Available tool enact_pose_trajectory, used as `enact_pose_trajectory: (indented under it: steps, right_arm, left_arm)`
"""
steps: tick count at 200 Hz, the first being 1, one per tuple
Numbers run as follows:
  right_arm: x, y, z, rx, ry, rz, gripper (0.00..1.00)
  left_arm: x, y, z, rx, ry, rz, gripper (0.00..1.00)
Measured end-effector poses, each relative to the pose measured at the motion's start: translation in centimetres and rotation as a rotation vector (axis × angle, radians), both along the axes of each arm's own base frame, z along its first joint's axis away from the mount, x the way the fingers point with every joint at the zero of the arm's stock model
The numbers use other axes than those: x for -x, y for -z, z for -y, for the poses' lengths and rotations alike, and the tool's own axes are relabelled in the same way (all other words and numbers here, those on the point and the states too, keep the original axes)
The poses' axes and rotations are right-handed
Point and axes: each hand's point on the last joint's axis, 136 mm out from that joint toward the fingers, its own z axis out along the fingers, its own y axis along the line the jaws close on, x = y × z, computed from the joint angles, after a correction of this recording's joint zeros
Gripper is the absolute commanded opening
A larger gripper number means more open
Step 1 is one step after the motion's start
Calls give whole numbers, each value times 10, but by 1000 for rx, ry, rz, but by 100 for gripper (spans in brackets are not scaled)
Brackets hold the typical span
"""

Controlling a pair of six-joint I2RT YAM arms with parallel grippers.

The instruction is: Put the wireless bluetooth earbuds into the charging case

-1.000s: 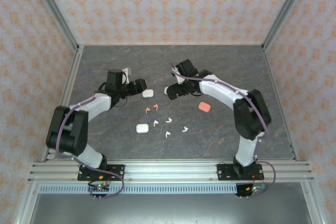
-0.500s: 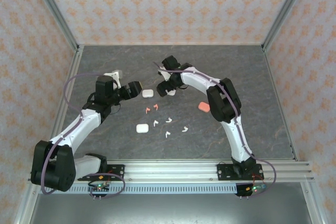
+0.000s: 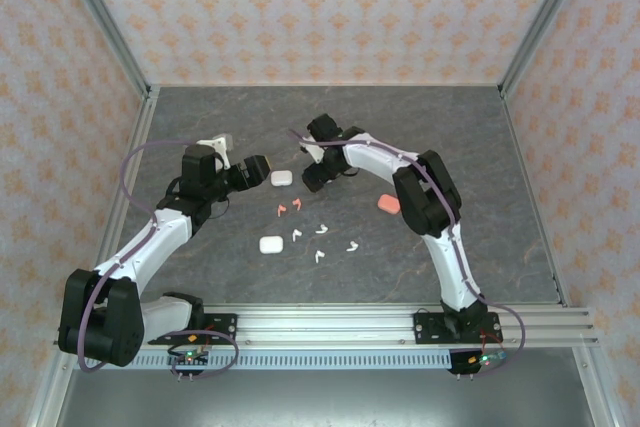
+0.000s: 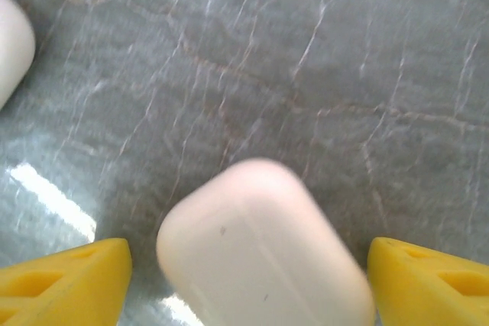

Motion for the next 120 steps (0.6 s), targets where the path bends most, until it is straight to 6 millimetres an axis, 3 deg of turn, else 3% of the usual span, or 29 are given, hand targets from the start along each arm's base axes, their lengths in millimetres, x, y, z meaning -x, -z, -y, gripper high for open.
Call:
enact_pose_trajectory:
  steps: [47,120]
  right_arm:
    - [9,1,3,6,-10,15,70]
    - [13,-2,-4,20,-59,40,44]
  left_arm:
    - [0,1,0,3,-2,-4,90]
    - [0,2,0,5,-3,-9,90]
